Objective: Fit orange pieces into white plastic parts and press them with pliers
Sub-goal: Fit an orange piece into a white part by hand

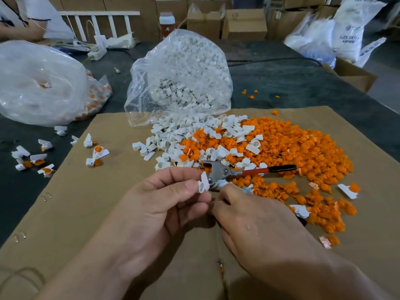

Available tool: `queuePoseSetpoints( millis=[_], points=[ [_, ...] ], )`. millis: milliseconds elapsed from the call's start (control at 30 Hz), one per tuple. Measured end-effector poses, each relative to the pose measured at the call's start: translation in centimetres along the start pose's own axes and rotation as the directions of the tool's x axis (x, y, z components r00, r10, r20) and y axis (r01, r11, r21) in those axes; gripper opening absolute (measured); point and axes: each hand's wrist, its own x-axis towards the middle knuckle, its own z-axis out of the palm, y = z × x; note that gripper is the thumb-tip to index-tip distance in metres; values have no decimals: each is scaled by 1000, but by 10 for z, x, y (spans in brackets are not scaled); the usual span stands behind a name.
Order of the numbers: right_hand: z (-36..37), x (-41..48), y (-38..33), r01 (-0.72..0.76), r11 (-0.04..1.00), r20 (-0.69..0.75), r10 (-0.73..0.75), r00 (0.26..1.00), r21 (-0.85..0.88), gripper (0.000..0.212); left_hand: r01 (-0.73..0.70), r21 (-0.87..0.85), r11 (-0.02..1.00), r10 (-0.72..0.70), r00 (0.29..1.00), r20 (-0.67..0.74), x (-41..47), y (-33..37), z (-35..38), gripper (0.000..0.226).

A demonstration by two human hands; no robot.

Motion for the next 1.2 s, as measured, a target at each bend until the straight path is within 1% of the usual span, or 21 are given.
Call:
queuePoseSetpoints(
  millis=[67,133,200,233,267,300,333,367,400,467,500,533,567,633,700,733,800,867,967,1033,1200],
  points=[
    [2,-1,0,14,1000,-32,-14,999,-18,20,19,-68,998,-19,1000,2,2,1,-2,21],
    [1,-1,1,22,999,-103,-18,995,40,16,31,-112,993,-31,1000,2,4,2,-4,23],
    [-1,-2,2,-31,972,-216,83,973,233,13,56,-131,990,-54,998,19,6,1,-7,24],
    [-1,-3,5,-63,933,-261,163,952,354,14,69,-139,988,-66,997,31,7,1,-8,24],
    [0,-4,8,-90,851,-263,258,930,517,18,83,-148,985,-76,996,48,7,1,-9,27],
    [0,-4,11,-108,690,-205,355,912,716,23,93,-156,983,-83,994,67,7,1,-10,31],
    [-3,-4,12,-113,451,-94,412,906,885,30,98,-164,982,-85,993,87,7,1,-10,39],
    [-5,-3,13,-116,211,16,424,905,971,36,102,-169,980,-86,991,101,6,1,-11,46],
    [-9,-2,15,-108,14,93,408,908,994,39,101,-171,980,-83,991,109,6,1,-11,50],
    [-11,0,16,-72,-277,173,361,916,958,37,98,-156,983,-82,991,110,6,1,-11,52],
    [-12,2,16,-50,-407,200,335,921,912,32,99,-148,984,-84,991,107,5,0,-10,51],
    [-13,3,16,-37,-506,220,307,926,862,25,97,-142,985,-83,991,104,4,0,-9,47],
    [-14,3,15,-34,-566,236,288,928,823,20,92,-136,986,-78,992,102,3,0,-9,41],
    [-17,3,14,-53,-614,263,257,930,788,18,72,-118,990,-61,993,98,1,0,-7,31],
    [-19,2,14,-80,-617,276,228,934,783,18,44,-68,997,-38,996,78,0,-1,-4,25],
    [-20,2,14,-87,-612,275,220,936,786,17,20,-35,999,-18,997,69,0,-1,-1,25],
    [-20,2,15,-88,-618,269,206,941,781,18,-40,25,999,38,998,51,-2,-2,2,34],
    [-19,3,15,-79,-649,265,194,945,757,20,-98,37,995,96,995,39,-5,-3,8,24],
    [-18,3,15,-65,-689,250,172,953,722,22,-162,64,985,160,987,25,-8,-7,10,32],
    [-17,3,14,-55,-706,241,166,956,706,22,-195,82,977,194,981,20,-8,-10,12,27],
    [-17,3,15,-50,-695,263,204,943,717,20,-245,126,961,249,968,-21,-6,-14,10,31]
  ],
)
